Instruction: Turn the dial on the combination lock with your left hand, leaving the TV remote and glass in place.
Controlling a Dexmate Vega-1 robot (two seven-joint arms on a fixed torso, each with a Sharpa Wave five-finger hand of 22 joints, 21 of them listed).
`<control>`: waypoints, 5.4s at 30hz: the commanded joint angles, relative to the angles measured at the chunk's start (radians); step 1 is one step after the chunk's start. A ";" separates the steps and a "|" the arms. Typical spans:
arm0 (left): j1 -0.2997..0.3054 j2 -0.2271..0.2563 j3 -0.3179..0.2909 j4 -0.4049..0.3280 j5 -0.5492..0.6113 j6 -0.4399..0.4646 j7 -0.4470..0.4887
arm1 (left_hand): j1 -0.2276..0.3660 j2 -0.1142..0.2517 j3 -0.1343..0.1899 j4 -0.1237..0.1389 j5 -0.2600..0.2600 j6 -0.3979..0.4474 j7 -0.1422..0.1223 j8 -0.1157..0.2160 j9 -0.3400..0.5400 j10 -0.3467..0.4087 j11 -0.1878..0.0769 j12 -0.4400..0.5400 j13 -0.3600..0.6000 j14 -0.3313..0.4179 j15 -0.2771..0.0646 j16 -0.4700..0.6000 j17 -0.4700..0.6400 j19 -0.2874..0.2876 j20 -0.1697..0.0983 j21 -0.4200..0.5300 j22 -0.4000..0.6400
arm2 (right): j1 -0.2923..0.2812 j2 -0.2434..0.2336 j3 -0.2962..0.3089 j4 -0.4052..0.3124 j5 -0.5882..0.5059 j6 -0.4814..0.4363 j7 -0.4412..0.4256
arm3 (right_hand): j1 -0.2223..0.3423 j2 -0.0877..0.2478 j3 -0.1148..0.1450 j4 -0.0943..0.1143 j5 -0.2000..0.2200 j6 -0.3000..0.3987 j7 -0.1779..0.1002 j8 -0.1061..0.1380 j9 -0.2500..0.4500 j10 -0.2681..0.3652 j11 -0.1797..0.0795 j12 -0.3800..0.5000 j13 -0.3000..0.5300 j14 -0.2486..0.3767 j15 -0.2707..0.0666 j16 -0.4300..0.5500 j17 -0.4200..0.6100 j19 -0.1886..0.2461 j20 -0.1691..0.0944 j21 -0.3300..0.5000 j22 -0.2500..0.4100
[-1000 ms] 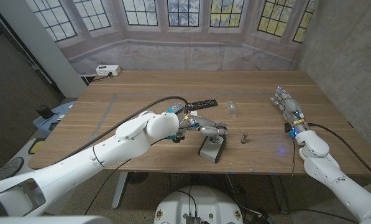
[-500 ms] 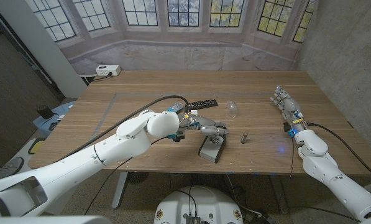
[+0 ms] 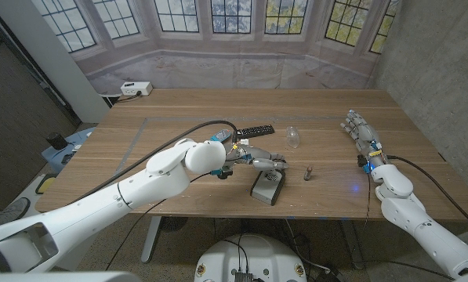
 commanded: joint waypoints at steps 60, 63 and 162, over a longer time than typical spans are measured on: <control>0.083 0.032 -0.048 -0.085 0.139 -0.044 0.035 | 0.015 -0.004 0.023 -0.008 0.002 -0.003 -0.004 0.002 0.002 0.009 0.015 -0.015 0.006 -0.023 0.004 -0.014 0.000 -0.018 -0.007 -0.015 0.000 | -0.064 -0.020 0.022 -0.092 -0.008 -0.009 -0.047 | -0.009 0.002 0.012 0.002 0.004 -0.003 0.003 0.004 0.003 -0.002 0.000 0.004 0.005 -0.004 -0.049 0.005 0.002 -0.005 -0.073 0.004 0.003; 0.085 0.029 -0.047 -0.083 0.151 -0.047 0.035 | 0.015 -0.004 0.023 -0.008 0.002 -0.003 -0.004 0.002 0.002 0.009 0.014 -0.016 0.006 -0.025 0.004 -0.014 0.000 -0.021 -0.007 -0.016 0.000 | -0.061 -0.018 0.021 -0.086 -0.007 -0.007 -0.044 | -0.009 0.002 0.012 0.002 0.004 -0.003 0.003 0.004 0.003 -0.002 0.000 0.004 0.005 -0.004 -0.049 0.005 0.002 -0.004 -0.073 0.004 0.003; 0.114 -0.020 -0.052 -0.016 0.255 -0.129 0.028 | 0.014 -0.009 0.046 -0.008 0.000 -0.008 -0.010 0.001 0.002 0.002 0.012 -0.019 0.007 -0.030 0.002 -0.007 0.000 -0.025 -0.008 -0.009 0.000 | -0.077 0.014 0.020 -0.021 0.012 0.047 -0.015 | -0.011 0.001 0.016 0.001 0.004 -0.005 0.001 0.004 0.003 -0.003 0.000 0.004 0.005 -0.004 -0.050 0.005 0.001 -0.003 -0.072 0.004 0.003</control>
